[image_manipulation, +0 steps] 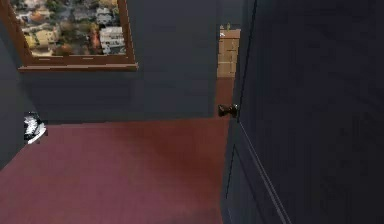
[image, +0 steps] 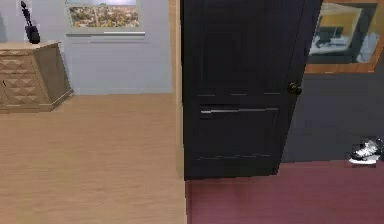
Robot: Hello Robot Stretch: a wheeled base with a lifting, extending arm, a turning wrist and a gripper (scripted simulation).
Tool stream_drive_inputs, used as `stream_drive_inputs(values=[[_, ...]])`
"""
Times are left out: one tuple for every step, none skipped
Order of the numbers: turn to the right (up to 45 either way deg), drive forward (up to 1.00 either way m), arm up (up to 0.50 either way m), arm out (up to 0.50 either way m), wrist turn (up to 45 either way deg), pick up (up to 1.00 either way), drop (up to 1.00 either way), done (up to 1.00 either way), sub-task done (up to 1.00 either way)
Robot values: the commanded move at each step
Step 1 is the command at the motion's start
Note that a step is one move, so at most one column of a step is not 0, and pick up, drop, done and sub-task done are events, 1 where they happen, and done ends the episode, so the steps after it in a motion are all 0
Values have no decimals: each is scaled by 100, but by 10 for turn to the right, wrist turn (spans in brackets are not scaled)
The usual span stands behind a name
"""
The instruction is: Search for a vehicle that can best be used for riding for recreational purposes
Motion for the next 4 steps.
stream_drive_inputs(values=[[0,20,0,0,0,0,0,0,0],[-450,0,0,0,0,0,0,0,0],[-360,0,0,0,0,0,0,0,0],[-30,0,0,0,0,0,0,0,0]])
